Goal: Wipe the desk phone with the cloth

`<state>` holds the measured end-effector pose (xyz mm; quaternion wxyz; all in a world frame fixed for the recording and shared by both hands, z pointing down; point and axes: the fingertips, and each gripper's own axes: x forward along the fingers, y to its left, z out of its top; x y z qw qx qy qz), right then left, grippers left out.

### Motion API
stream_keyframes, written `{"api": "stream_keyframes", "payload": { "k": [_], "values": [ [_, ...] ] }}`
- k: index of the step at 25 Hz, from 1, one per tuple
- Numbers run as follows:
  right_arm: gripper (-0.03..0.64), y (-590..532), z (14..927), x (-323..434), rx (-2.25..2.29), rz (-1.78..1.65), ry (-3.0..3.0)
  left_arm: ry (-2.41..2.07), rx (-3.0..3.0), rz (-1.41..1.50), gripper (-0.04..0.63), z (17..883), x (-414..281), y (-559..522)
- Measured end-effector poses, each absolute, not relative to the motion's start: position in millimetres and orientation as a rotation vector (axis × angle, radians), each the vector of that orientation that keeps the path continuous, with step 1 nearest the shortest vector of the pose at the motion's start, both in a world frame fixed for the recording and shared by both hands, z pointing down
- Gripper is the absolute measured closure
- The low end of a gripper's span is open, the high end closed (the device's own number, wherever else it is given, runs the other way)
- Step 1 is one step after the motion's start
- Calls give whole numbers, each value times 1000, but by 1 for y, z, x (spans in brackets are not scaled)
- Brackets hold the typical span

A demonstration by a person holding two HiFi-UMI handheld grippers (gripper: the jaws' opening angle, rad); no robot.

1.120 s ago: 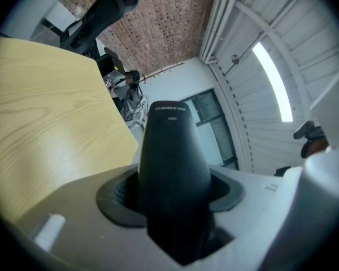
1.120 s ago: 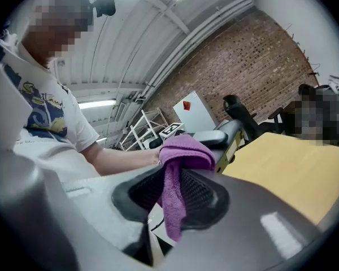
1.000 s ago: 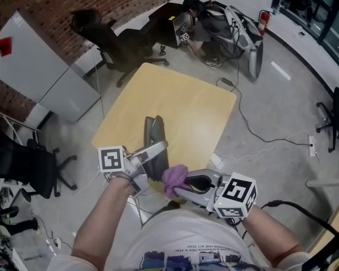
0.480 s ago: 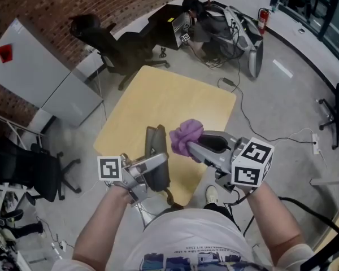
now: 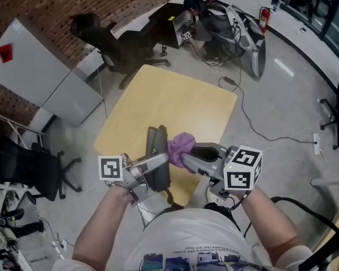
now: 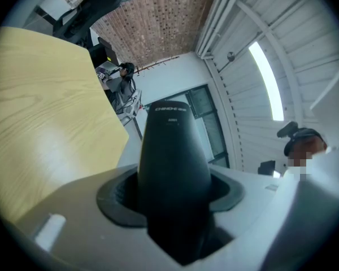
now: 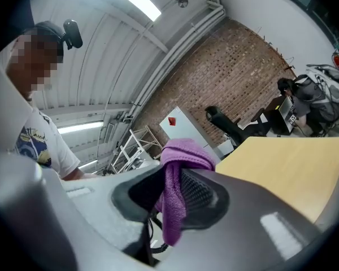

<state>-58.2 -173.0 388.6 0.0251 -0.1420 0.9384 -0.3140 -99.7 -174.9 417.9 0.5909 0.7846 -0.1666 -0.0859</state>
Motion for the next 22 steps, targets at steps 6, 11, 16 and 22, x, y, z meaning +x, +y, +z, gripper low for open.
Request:
{"api": "stream_keyframes", "payload": {
  "k": [6,11,16,22],
  "values": [
    [526,-120,409,-71,-234,-1078,2930,-378,1831,-200,307,415,-104,-181],
    [526,-146,408,-57,-332,-1034,2914,-352,1833,-189,307,414,-102,-178],
    [526,-201,390,-41,-476,-976,2826,-305,1839,-178,307,411,-97,-169],
    [526,-216,391,-44,-461,-1034,2754,-302,1837,-160,307,414,-86,-162]
  ]
}}
